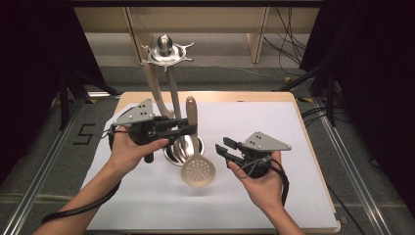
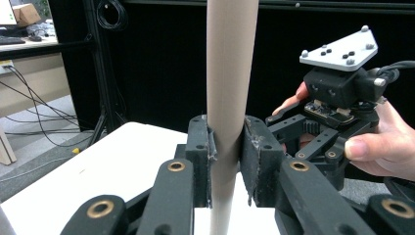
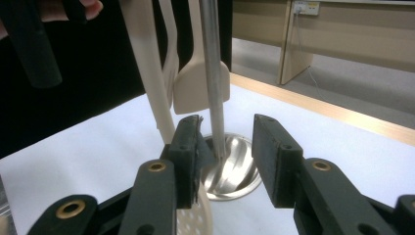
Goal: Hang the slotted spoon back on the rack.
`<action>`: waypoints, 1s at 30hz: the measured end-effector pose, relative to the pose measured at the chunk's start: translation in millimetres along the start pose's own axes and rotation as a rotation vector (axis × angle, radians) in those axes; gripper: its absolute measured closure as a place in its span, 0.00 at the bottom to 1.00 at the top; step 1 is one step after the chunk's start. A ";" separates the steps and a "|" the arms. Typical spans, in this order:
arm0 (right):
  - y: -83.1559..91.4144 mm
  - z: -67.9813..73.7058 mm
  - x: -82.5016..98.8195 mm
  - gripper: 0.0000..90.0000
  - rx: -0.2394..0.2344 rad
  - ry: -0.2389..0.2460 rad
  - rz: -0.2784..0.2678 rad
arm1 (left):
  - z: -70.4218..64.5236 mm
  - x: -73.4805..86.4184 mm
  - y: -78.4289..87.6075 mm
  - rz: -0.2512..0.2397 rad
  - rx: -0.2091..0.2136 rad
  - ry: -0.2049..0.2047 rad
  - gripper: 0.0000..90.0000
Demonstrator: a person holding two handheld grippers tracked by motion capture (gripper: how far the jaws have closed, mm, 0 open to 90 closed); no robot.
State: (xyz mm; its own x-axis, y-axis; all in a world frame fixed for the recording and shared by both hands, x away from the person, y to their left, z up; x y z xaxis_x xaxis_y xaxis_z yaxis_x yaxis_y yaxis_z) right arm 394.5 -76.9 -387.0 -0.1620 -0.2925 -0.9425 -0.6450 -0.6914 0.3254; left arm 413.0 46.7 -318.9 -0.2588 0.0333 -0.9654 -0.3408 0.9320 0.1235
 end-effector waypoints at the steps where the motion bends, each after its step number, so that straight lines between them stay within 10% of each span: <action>1: -0.6 -1.2 -0.6 0.71 -0.004 0.020 -0.012 | 0.9 -0.7 1.6 0.000 -0.002 -0.002 0.83; 30: 6.5 -10.8 16.8 0.70 0.028 -0.029 0.031 | 18.2 -17.9 29.2 -0.006 -0.062 0.007 0.83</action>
State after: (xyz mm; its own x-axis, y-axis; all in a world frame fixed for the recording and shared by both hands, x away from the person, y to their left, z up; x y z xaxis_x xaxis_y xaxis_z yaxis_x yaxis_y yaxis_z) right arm 395.7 -93.5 -399.9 -0.2031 -0.2937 -0.9341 -0.6602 -0.6634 0.3522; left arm 424.2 79.9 -302.2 -0.2627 0.0251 -0.9646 -0.3972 0.9082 0.1318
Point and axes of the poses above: each handheld gripper's, and its own axes: y roughly backward along the jaws, x roughly out of its underside, z roughly to its left, the point moved 10 cm from there along -y, roughly forward along the jaws, and after that the axes turned 10 degrees about y, right-handed, at the moved point
